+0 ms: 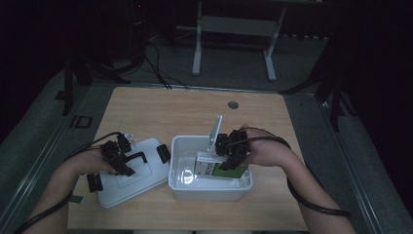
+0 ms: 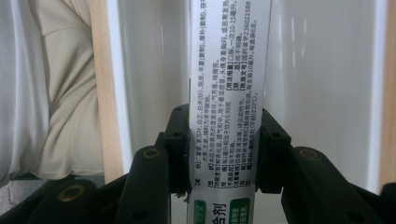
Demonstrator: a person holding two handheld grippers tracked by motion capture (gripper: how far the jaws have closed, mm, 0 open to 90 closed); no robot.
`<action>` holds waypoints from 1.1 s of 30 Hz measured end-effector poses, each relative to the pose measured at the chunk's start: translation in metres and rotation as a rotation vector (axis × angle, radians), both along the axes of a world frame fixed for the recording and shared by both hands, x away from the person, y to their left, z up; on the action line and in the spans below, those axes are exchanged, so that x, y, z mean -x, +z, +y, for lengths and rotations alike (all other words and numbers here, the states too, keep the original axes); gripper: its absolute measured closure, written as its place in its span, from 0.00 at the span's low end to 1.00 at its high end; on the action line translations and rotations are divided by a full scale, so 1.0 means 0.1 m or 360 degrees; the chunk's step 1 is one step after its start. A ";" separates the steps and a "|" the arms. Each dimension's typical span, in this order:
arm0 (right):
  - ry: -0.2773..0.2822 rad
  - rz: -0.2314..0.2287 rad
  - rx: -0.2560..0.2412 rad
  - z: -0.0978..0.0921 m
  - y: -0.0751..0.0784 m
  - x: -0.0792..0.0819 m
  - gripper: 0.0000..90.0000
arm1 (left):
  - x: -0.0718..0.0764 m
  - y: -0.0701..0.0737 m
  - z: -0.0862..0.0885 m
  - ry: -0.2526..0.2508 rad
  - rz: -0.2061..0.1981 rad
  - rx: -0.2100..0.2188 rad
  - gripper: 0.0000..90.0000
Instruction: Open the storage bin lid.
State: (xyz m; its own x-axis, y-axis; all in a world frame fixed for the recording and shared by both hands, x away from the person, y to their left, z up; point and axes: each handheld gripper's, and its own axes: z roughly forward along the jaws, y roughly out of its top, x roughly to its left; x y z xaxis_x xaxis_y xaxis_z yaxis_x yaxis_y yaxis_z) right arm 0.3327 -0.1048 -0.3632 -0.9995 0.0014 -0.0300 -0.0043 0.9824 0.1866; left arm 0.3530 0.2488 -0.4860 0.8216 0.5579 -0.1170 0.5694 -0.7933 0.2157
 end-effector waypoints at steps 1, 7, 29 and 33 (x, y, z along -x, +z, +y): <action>0.0007 0.0001 0.0005 0.00 -0.03 -0.01 0.71 | 0.00 0.00 0.00 0.0003 -0.0001 0.0001 0.44; 0.0013 0.0045 0.0026 0.02 -0.24 -0.05 0.71 | -0.01 -0.03 0.00 0.0002 0.0000 0.0000 0.44; 0.0015 0.0150 0.0147 0.03 -0.81 -0.05 0.71 | -0.02 -0.04 -0.02 -0.0002 -0.0007 -0.0008 0.44; 0.0019 0.0171 0.0163 0.03 -0.86 -0.05 0.70 | -0.02 -0.04 -0.02 0.0001 -0.0014 -0.0011 0.44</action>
